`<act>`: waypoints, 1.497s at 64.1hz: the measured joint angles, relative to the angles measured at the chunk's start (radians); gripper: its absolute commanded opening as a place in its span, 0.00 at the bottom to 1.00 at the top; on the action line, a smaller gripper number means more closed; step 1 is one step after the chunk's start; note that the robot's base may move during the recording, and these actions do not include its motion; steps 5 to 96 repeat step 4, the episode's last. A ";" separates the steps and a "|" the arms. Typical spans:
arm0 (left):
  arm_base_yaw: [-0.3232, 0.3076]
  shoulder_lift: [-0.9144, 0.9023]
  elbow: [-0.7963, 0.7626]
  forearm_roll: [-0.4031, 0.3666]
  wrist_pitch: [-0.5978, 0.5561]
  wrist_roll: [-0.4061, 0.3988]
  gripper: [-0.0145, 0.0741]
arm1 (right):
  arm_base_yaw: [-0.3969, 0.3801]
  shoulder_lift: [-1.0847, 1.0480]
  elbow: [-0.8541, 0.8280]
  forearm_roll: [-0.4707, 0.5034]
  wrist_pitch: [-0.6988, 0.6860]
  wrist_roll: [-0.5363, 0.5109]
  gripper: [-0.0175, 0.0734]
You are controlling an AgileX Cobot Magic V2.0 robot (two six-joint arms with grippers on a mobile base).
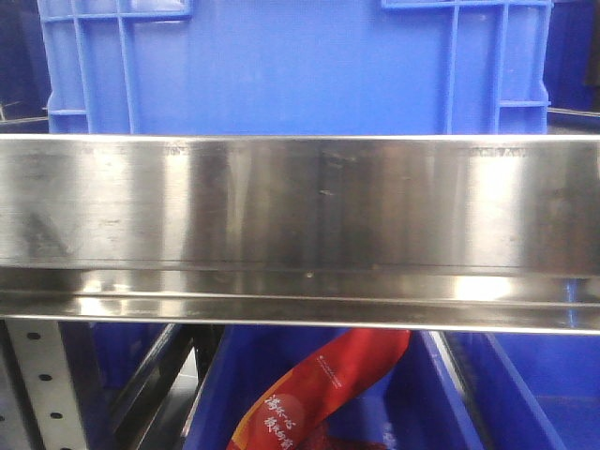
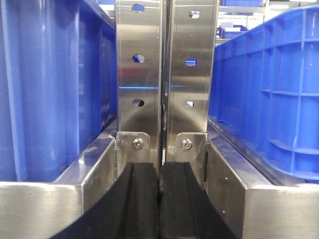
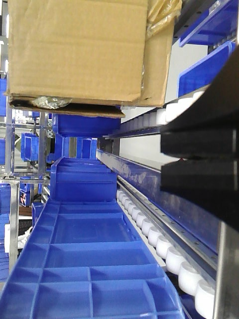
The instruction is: Grab PVC pipe and place in blue bin
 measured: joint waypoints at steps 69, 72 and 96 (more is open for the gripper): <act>0.000 0.000 0.000 0.000 0.000 0.000 0.04 | 0.000 0.000 0.000 0.000 0.000 0.000 0.01; 0.000 0.000 0.000 0.000 0.000 0.000 0.04 | 0.000 0.000 0.000 0.000 0.000 0.000 0.01; 0.000 0.000 0.000 0.000 0.000 0.000 0.04 | 0.000 0.000 0.000 0.000 0.000 0.000 0.01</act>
